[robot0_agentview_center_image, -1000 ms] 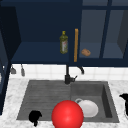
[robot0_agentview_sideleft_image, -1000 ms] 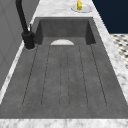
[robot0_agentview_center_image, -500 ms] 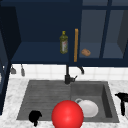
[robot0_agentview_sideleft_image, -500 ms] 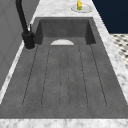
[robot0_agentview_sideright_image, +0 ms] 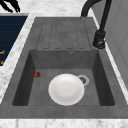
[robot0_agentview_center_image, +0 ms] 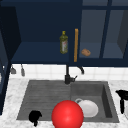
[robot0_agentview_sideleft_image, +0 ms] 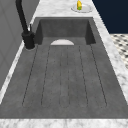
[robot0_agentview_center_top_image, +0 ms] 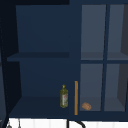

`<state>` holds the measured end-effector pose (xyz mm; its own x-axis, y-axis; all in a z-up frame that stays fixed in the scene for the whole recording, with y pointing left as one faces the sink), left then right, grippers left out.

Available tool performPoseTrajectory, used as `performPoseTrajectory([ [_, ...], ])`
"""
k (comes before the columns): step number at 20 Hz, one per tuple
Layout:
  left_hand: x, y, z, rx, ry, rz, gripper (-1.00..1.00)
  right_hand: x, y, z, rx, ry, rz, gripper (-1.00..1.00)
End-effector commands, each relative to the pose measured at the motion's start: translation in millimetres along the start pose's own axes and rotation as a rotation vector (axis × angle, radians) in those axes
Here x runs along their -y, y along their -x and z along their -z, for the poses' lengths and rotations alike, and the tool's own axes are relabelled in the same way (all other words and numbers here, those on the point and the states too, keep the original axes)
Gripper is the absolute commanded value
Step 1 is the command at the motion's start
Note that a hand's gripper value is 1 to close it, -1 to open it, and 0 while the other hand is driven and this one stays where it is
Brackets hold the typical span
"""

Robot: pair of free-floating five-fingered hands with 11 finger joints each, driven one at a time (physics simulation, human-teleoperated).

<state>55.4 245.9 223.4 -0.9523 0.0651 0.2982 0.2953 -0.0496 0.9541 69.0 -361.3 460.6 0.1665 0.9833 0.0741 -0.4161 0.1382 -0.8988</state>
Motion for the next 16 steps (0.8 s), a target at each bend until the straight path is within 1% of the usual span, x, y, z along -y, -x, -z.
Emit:
performPoseTrajectory([
  [1, 0.0, 0.0, 0.0, 0.000, 0.000, 0.000, 0.00, 7.8, -3.2, -12.8, -0.045, 0.043, 0.115, -1.00],
  [4, 0.0, 0.0, 0.0, 0.000, 0.000, 0.000, 0.00, 13.9, -6.3, -22.6, -0.059, 0.062, 0.128, -1.00],
  [9, 0.0, 0.0, 0.0, 0.000, 0.000, 0.000, 0.00, 20.5, -14.7, -37.4, -0.066, 0.063, 0.145, -1.00],
  [10, 0.0, 0.0, 0.0, 0.000, 0.000, 0.000, 0.00, 20.2, -19.2, -39.6, -0.067, 0.047, 0.135, -1.00],
  [12, 0.0, 0.0, 0.0, 0.000, 0.000, 0.000, 0.00, 20.5, -29.1, -45.9, -0.065, 0.040, 0.118, -1.00],
  [14, 0.0, 0.0, 0.0, 0.000, 0.000, 0.000, 0.00, 19.4, -41.5, -52.0, -0.070, 0.026, 0.090, -1.00],
  [16, 0.0, 0.0, 0.0, 0.000, 0.000, 0.000, 0.00, 17.4, -52.3, -57.6, -0.072, -0.003, 0.072, -1.00],
])
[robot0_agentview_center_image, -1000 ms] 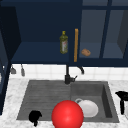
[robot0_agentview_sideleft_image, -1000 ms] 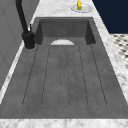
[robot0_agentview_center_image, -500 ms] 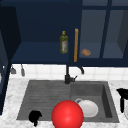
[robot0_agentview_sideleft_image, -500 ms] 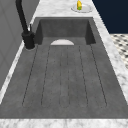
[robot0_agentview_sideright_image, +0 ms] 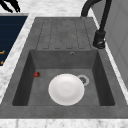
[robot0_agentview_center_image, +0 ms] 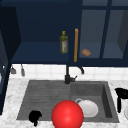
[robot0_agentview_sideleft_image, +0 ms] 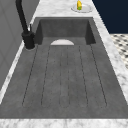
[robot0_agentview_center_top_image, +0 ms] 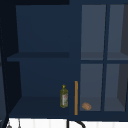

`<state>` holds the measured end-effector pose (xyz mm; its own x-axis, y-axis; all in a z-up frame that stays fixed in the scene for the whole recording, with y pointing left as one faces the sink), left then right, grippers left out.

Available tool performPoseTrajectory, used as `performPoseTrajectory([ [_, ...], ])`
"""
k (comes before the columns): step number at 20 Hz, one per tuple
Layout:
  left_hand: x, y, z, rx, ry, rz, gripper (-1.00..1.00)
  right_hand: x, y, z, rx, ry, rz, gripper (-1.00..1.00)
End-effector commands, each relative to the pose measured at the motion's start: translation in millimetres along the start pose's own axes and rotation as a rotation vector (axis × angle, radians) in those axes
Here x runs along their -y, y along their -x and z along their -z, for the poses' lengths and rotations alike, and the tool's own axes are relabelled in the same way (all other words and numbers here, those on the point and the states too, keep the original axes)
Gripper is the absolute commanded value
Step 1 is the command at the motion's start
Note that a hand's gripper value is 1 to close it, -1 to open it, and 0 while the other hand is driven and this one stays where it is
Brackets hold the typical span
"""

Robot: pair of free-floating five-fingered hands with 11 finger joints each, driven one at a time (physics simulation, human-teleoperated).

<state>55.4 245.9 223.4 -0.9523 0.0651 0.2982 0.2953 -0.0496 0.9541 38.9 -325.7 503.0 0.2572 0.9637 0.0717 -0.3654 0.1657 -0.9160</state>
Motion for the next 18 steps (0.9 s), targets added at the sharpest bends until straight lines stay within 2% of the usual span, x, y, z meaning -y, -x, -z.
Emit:
performPoseTrajectory([
  [1, 0.0, 0.0, 0.0, 0.000, 0.000, 0.000, 0.00, -6.5, -21.9, -14.3, 0.004, -0.070, 0.021, -1.00],
  [3, 0.0, 0.0, 0.0, 0.000, 0.000, 0.000, 0.00, -10.1, -27.4, -13.8, -0.069, -0.088, -0.002, -1.00],
  [5, 0.0, 0.0, 0.0, 0.000, 0.000, 0.000, 0.00, -6.6, -23.8, -11.9, -0.122, -0.094, 0.022, -1.00],
  [6, 0.0, 0.0, 0.0, 0.000, 0.000, 0.000, 0.00, -6.4, -26.5, -12.9, -0.126, -0.099, 0.030, -1.00],
  [8, 0.0, 0.0, 0.0, 0.000, 0.000, 0.000, 0.00, 5.6, -29.9, -18.4, -0.138, -0.060, 0.058, -1.00],
  [12, 0.0, 0.0, 0.0, 0.000, 0.000, 0.000, 0.00, 21.9, -37.6, -30.1, -0.185, -0.044, 0.072, -1.00],
  [14, 0.0, 0.0, 0.0, 0.000, 0.000, 0.000, 0.00, 23.6, -38.5, -32.2, -0.182, -0.030, 0.114, -1.00],
  [18, 0.0, 0.0, 0.0, 0.000, 0.000, 0.000, 0.00, 29.5, -41.0, -35.9, -0.197, -0.015, 0.150, -1.00],
])
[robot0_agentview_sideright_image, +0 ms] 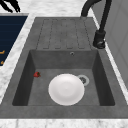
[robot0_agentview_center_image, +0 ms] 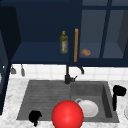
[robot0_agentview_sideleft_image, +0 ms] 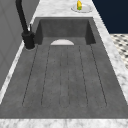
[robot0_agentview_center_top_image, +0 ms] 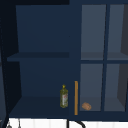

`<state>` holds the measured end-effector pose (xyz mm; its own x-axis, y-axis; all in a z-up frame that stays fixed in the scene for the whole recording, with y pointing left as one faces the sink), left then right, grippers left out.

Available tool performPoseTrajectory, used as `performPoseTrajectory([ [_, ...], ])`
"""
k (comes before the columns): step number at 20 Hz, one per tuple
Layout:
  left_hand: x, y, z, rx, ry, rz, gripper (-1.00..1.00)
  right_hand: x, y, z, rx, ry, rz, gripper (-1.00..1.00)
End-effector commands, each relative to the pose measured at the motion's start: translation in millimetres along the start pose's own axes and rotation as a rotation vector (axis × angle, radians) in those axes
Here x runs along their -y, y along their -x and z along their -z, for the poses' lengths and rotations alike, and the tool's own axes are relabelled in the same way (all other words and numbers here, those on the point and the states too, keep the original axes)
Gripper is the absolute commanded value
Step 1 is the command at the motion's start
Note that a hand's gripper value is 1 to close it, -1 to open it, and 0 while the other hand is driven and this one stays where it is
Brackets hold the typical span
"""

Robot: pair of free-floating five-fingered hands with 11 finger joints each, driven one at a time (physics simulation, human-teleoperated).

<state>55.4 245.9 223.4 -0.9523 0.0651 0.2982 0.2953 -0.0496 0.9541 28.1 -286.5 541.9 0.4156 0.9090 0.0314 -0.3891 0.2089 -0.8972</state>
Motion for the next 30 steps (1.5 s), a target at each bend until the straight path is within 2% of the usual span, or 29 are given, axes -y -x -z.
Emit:
performPoseTrajectory([
  [1, 0.0, 0.0, 0.0, 0.000, 0.000, 0.000, 0.00, 6.0, -3.2, -4.5, -0.028, 0.024, 0.125, -1.00],
  [13, 0.0, 0.0, 0.0, 0.000, 0.000, 0.000, 0.00, 23.5, -26.8, -25.6, -0.027, 0.055, 0.163, -1.00],
  [24, 0.0, 0.0, 0.0, 0.000, 0.000, 0.000, 0.00, 31.0, -62.7, -47.6, -0.001, 0.040, 0.189, -1.00],
  [30, 0.0, 0.0, 0.0, 0.000, 0.000, 0.000, 0.00, 32.4, -82.2, -58.3, 0.017, 0.042, 0.234, -1.00],
])
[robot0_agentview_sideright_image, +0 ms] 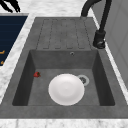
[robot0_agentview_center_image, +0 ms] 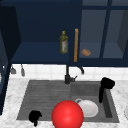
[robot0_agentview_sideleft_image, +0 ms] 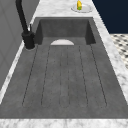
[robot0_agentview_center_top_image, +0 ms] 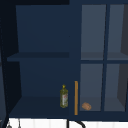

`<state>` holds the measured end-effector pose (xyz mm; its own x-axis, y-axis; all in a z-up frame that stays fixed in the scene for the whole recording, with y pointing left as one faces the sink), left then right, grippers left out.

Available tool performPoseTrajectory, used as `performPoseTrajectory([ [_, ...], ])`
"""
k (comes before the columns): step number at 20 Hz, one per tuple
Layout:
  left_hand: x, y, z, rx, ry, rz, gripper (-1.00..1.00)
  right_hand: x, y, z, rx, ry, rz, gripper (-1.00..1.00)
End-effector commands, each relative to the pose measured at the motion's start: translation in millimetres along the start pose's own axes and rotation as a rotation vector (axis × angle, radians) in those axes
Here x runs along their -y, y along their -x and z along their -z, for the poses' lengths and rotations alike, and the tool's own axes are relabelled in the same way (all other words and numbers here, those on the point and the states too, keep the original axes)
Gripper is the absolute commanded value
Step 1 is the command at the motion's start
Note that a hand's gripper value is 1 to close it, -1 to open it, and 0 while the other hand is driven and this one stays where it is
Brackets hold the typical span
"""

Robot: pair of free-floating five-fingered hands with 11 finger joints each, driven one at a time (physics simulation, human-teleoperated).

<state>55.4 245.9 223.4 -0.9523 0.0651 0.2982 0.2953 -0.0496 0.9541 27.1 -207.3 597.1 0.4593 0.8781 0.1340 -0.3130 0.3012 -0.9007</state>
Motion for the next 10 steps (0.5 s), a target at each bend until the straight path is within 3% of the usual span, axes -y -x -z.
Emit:
performPoseTrajectory([
  [1, 0.0, 0.0, 0.0, 0.000, 0.000, 0.000, 0.00, -2.0, -11.5, -5.6, 0.024, 0.014, 0.133, -1.00],
  [10, 0.0, 0.0, 0.0, 0.000, 0.000, 0.000, 0.00, -8.5, -37.4, -22.4, 0.050, -0.014, 0.225, -1.00],
])
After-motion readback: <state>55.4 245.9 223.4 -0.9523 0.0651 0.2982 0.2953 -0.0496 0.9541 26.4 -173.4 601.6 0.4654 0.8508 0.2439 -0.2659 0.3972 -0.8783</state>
